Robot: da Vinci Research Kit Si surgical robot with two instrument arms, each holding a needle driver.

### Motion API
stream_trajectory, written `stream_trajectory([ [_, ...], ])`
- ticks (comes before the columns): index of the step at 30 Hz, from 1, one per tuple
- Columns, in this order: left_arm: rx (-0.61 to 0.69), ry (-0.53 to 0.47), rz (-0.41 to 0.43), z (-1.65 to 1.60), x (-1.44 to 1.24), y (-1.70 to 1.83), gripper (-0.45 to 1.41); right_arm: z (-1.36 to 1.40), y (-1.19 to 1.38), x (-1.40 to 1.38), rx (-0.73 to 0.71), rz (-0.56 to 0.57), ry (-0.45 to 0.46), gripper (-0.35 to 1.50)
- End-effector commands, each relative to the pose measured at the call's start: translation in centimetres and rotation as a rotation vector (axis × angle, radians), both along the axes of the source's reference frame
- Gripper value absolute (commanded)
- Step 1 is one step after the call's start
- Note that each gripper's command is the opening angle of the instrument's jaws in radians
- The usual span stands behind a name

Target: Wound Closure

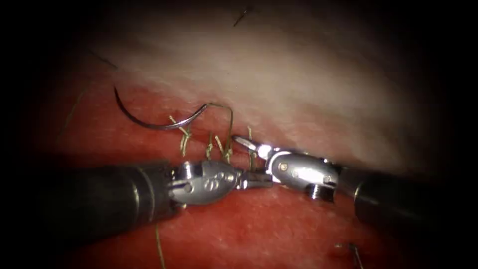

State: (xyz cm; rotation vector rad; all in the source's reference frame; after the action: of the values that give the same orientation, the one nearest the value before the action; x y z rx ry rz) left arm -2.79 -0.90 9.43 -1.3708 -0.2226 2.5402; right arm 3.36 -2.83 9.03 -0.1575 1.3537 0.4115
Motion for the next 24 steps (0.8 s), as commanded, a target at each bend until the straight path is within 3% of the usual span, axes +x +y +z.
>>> stream_trajectory([
  [1, 0.002, -0.004, 0.001, 0.06, -0.06, 0.00, -0.45, 0.06, 0.00, 0.10, -0.002, -0.004, 0.004, 1.40],
  [18, 0.001, -0.010, 0.005, 0.09, -0.13, -0.04, -0.45, 0.11, -0.01, 0.25, -0.017, 0.018, 0.015, 1.40],
  [21, 0.001, -0.010, 0.005, 0.09, -0.13, -0.04, -0.45, 0.13, -0.03, 0.28, -0.022, 0.016, 0.020, 1.28],
  [23, 0.001, -0.010, 0.005, 0.09, -0.13, -0.04, -0.45, 0.13, -0.06, 0.28, -0.026, 0.007, 0.032, 0.83],
  [24, 0.001, -0.010, 0.005, 0.09, -0.12, -0.04, -0.45, 0.13, -0.06, 0.27, -0.027, 0.001, 0.037, 0.21],
])
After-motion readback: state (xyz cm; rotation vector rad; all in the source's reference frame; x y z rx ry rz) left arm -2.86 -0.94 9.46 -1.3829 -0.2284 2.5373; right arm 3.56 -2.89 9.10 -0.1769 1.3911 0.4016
